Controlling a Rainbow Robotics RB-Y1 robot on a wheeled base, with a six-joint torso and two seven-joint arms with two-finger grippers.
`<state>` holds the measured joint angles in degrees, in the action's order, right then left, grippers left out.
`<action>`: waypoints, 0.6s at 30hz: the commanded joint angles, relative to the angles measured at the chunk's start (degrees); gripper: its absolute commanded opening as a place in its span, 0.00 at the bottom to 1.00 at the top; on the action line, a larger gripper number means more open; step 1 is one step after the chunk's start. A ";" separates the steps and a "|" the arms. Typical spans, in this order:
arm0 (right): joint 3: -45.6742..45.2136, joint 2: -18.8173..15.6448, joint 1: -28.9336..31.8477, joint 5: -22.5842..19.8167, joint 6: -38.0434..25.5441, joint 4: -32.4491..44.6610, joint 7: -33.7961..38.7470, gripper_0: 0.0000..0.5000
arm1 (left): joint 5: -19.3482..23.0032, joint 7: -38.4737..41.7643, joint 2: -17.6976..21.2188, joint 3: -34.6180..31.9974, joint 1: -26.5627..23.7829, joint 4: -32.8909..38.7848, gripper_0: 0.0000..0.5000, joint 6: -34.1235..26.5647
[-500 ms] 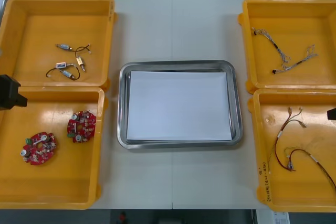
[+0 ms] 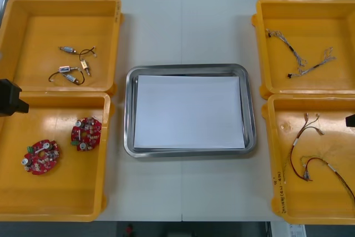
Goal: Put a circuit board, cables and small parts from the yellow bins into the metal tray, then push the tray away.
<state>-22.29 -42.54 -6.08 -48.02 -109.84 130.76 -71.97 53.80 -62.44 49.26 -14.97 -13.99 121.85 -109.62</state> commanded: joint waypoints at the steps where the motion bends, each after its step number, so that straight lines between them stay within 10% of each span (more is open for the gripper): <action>1: -0.73 -2.02 0.90 -0.23 -0.16 0.46 -1.41 1.00 | -0.37 -7.08 2.50 -1.55 0.72 1.46 1.00 -0.38; 18: -0.73 -2.02 0.90 -0.23 -0.16 0.46 -1.41 1.00 | -0.37 -7.08 2.50 -1.55 0.72 1.46 1.00 -0.38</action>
<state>-22.29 -42.54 -6.08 -48.02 -109.84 130.76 -71.97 53.80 -62.46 49.26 -14.97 -13.99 121.85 -109.62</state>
